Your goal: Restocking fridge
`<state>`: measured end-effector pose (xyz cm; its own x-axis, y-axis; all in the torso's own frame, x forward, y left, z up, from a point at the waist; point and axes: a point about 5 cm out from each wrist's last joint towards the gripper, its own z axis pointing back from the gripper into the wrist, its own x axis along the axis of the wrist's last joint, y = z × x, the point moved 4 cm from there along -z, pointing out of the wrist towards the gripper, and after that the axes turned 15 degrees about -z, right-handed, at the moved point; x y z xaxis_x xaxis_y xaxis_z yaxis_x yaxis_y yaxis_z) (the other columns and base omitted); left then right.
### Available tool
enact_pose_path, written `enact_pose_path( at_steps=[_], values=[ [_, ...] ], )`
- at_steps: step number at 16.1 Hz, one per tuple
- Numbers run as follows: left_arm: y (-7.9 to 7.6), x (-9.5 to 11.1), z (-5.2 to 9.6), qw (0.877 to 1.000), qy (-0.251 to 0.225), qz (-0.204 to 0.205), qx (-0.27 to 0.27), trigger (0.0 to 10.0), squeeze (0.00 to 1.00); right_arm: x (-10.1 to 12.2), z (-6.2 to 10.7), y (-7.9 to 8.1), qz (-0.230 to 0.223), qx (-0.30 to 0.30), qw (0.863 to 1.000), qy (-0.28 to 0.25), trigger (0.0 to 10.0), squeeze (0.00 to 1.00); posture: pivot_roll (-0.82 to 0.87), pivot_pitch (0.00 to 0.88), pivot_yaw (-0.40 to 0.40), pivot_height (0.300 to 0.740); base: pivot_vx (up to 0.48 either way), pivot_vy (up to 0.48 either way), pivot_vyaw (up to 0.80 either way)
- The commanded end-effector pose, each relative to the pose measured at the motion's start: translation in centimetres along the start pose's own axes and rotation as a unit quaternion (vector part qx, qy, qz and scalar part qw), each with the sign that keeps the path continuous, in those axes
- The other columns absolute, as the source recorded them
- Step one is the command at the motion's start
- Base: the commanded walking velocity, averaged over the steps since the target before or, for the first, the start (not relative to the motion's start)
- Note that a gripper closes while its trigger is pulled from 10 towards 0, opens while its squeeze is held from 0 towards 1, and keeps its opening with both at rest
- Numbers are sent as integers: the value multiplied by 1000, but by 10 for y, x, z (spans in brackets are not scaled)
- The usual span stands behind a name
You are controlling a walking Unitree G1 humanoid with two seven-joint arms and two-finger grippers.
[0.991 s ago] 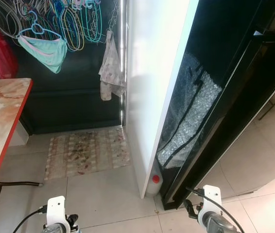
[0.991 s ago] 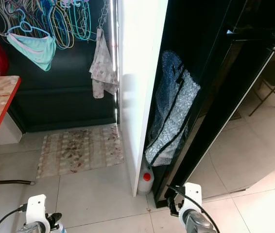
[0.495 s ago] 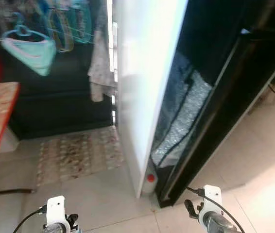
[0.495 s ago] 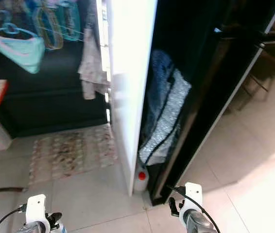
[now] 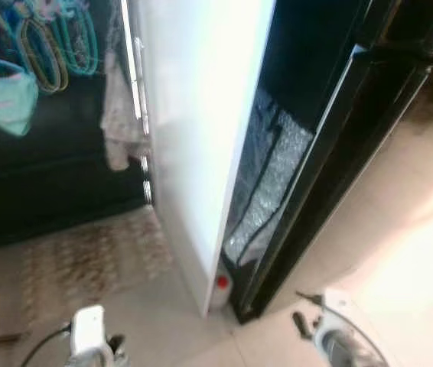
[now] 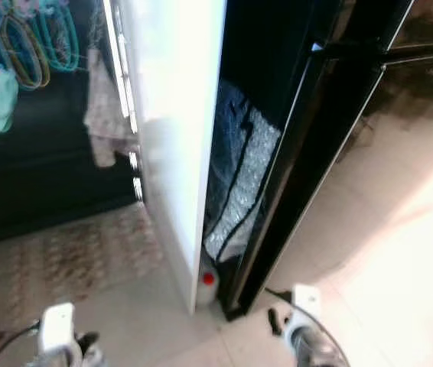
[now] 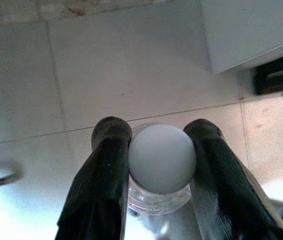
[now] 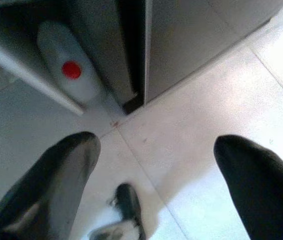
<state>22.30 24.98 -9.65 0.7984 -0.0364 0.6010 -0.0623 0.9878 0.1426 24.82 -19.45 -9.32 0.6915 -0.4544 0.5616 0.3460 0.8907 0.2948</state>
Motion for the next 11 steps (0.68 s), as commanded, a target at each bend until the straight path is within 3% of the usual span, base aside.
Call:
enact_pose_path(
  at_steps=[1,11],
  values=[
    [-8,3,-1,1000,-1,-8,-9,10000,0,0,2,-11,-2,-14,1000,3,10000,0,66,0,-50,740,0,0,-750],
    [-9,3,-1,1000,0,-12,-13,10000,0,-1,2,-11,-1,-12,1000,6,10000,0,65,0,-48,740,0,0,-756]
  ],
)
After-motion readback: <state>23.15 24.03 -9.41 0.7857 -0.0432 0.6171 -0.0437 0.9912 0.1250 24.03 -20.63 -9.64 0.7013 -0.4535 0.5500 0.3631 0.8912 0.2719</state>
